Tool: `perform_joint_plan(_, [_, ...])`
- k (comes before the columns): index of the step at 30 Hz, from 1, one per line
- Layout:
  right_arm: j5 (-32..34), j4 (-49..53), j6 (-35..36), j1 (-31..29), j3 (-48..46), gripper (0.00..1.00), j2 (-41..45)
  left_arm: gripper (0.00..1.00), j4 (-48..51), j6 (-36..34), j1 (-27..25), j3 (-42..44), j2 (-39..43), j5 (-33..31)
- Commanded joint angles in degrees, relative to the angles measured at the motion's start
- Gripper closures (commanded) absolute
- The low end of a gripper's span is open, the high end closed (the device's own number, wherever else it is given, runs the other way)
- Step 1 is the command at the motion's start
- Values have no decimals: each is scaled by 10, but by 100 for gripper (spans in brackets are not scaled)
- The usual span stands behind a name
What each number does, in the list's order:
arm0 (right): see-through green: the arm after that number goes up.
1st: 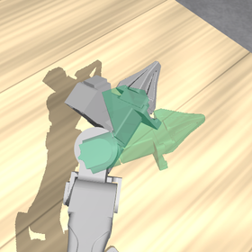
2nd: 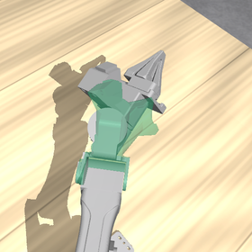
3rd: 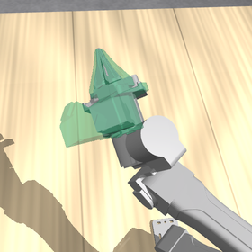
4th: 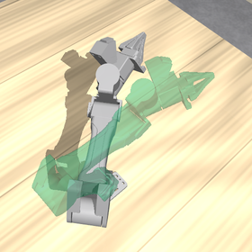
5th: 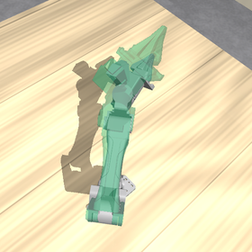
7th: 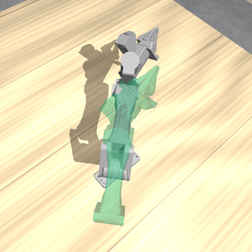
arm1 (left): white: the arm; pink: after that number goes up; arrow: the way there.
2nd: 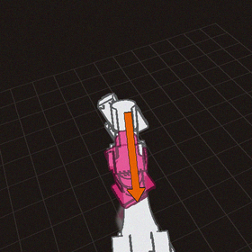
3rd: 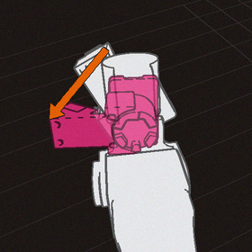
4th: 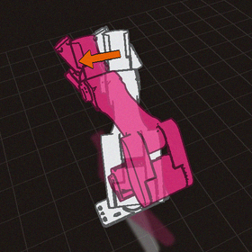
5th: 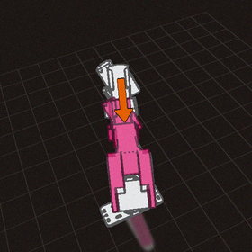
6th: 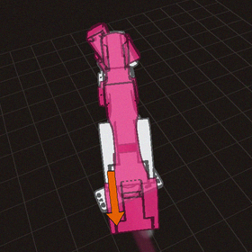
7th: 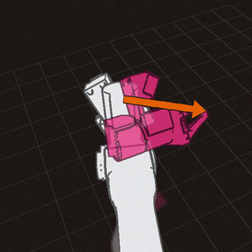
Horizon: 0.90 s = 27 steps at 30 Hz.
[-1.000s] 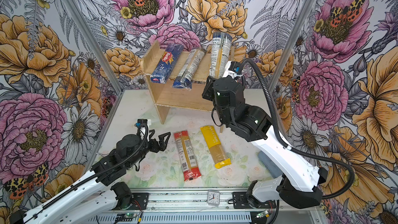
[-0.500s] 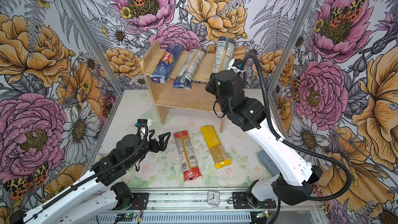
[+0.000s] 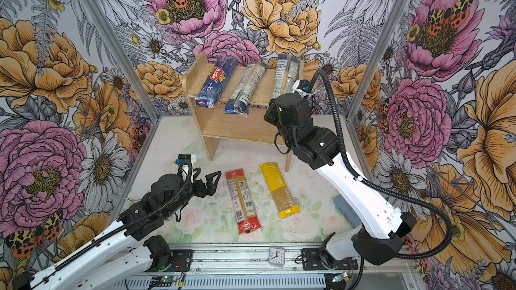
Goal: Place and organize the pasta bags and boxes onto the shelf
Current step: 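Carry the upright bag with the right gripper onto the shelf's top tier, then lower the bag with the right gripper beside the other white-labelled bag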
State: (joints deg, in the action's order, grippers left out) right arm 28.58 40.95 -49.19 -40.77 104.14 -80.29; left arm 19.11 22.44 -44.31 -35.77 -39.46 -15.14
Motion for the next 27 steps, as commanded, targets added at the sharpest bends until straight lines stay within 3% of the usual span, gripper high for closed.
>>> perform_joint_plan(1, [10, -87, -2, 3, 15, 100, 15, 1, 0, 2, 6, -3, 5, 1])
perform_joint_plan(27, [-15, -88, 2, 3, 41, 100, -17, 1, 2, -1, 7, -3, 3, -2])
